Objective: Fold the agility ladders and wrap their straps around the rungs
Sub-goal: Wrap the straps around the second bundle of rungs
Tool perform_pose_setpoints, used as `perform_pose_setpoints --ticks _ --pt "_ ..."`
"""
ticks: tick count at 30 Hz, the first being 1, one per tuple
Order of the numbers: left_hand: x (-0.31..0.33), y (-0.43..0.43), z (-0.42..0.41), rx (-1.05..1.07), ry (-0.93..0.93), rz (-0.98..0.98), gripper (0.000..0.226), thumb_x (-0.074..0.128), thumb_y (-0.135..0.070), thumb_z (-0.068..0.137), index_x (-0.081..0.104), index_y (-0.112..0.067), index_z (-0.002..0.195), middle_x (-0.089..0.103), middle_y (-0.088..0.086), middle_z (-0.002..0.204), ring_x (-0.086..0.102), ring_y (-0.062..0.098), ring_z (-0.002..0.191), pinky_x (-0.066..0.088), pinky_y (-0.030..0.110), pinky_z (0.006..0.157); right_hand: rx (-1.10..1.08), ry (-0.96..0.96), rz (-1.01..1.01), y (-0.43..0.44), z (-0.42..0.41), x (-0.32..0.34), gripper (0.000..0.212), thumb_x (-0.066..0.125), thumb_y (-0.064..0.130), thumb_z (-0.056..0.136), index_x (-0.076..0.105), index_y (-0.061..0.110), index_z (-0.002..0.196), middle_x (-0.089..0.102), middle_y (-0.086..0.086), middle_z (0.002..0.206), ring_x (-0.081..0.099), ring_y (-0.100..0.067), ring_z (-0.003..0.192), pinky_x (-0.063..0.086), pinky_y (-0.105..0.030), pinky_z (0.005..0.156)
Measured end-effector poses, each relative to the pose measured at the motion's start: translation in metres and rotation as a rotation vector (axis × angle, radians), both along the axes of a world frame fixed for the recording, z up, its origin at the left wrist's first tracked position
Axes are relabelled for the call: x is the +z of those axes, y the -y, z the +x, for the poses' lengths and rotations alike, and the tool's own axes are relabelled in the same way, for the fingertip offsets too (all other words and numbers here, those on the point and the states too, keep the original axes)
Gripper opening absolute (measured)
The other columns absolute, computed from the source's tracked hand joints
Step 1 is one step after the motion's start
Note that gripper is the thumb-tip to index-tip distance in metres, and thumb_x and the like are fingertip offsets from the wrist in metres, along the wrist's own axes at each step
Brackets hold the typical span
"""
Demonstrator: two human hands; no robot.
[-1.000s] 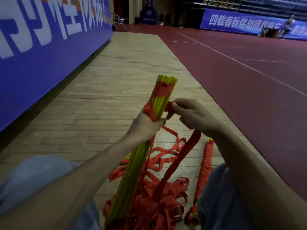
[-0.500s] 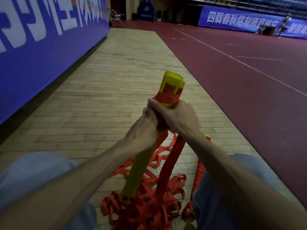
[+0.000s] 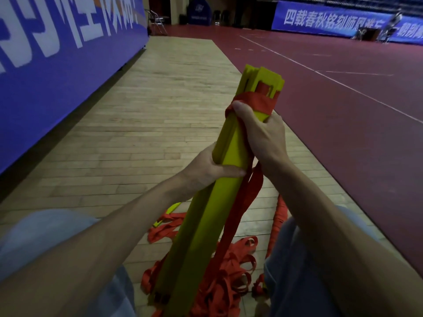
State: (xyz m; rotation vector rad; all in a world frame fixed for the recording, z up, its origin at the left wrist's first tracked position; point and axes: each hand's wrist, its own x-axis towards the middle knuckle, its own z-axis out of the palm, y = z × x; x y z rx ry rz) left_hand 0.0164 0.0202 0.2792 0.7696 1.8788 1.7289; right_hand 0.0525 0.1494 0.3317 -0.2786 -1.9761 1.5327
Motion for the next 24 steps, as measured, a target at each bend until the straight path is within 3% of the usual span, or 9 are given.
perform_pose_setpoints --ticks 2,4,7,9,11,13,16,20,24 --pt "0.003 0.002 0.002 -0.07 0.085 -0.009 0.025 0.069 -0.002 0.084 0.065 -0.008 0.108 0.072 0.006 0.09 0.072 0.023 0.084 0.06 0.035 0.074 0.04 0.003 0.005 -0.002 0.0 0.0 0.03 0.076 0.046 0.08 0.07 0.018 0.071 0.074 -0.006 0.078 0.072 -0.016 0.072 0.059 -0.046 0.072" --pt "0.004 0.004 0.001 -0.08 0.117 -0.024 0.019 0.066 -0.002 0.086 0.066 -0.004 0.106 0.071 0.009 0.088 0.07 0.025 0.081 0.06 0.035 0.07 0.093 0.051 0.071 -0.005 -0.001 0.0 0.044 0.073 0.054 0.079 0.068 0.01 0.071 0.071 -0.009 0.072 0.071 -0.02 0.067 0.058 -0.046 0.065" --pt "0.003 0.008 -0.002 -0.026 0.128 -0.058 0.011 0.065 -0.001 0.087 0.065 -0.007 0.097 0.068 0.007 0.08 0.068 0.025 0.075 0.059 0.035 0.065 0.269 0.219 0.174 -0.011 0.007 0.005 0.051 0.064 0.053 0.089 0.056 0.015 0.055 0.051 0.008 0.041 0.05 -0.004 0.038 0.039 -0.019 0.041" --pt "0.002 0.011 -0.004 -0.017 0.116 -0.097 0.011 0.065 -0.002 0.088 0.065 -0.004 0.099 0.068 0.012 0.083 0.067 0.03 0.078 0.058 0.039 0.069 0.394 0.301 0.229 -0.015 0.012 0.008 0.046 0.057 0.043 0.096 0.054 0.018 0.058 0.047 0.013 0.038 0.045 0.0 0.034 0.032 -0.01 0.038" --pt "0.002 0.014 -0.006 -0.036 0.094 -0.133 0.02 0.065 -0.003 0.088 0.064 0.002 0.108 0.067 0.024 0.093 0.067 0.04 0.086 0.057 0.048 0.077 0.5 0.337 0.238 -0.021 0.015 0.01 0.036 0.057 0.034 0.097 0.058 0.018 0.064 0.048 0.015 0.039 0.044 0.001 0.035 0.032 -0.011 0.039" --pt "0.002 0.017 -0.006 -0.048 0.084 -0.156 0.025 0.064 -0.003 0.09 0.062 0.002 0.114 0.069 0.026 0.102 0.069 0.042 0.092 0.058 0.05 0.08 0.54 0.355 0.261 -0.029 0.014 0.009 0.025 0.064 0.036 0.09 0.065 0.024 0.068 0.046 0.014 0.043 0.035 -0.002 0.04 0.027 -0.02 0.043" --pt "0.002 0.019 -0.007 0.028 0.063 -0.154 0.016 0.06 0.001 0.089 0.062 0.001 0.105 0.073 0.017 0.086 0.071 0.034 0.077 0.058 0.043 0.073 0.545 0.368 0.308 -0.039 0.014 0.009 0.011 0.068 0.026 0.089 0.067 0.018 0.082 0.052 0.015 0.047 0.03 -0.008 0.047 0.024 -0.025 0.047" --pt "0.0 0.015 -0.012 0.247 -0.014 -0.189 0.008 0.062 0.002 0.083 0.06 -0.005 0.08 0.065 0.009 0.064 0.063 0.022 0.057 0.053 0.041 0.067 0.502 0.359 0.374 -0.045 0.013 0.004 0.018 0.052 0.015 0.101 0.068 0.012 0.093 0.062 0.014 0.052 0.031 -0.009 0.045 0.026 -0.021 0.044" --pt "-0.011 0.008 -0.017 0.338 -0.108 -0.289 0.012 0.066 -0.009 0.083 0.058 -0.015 0.089 0.064 0.007 0.078 0.064 0.019 0.062 0.053 0.035 0.062 0.521 0.378 0.301 -0.039 0.01 0.0 0.026 0.042 0.017 0.105 0.067 0.01 0.108 0.074 -0.004 0.078 0.04 -0.008 0.047 0.035 -0.021 0.045"
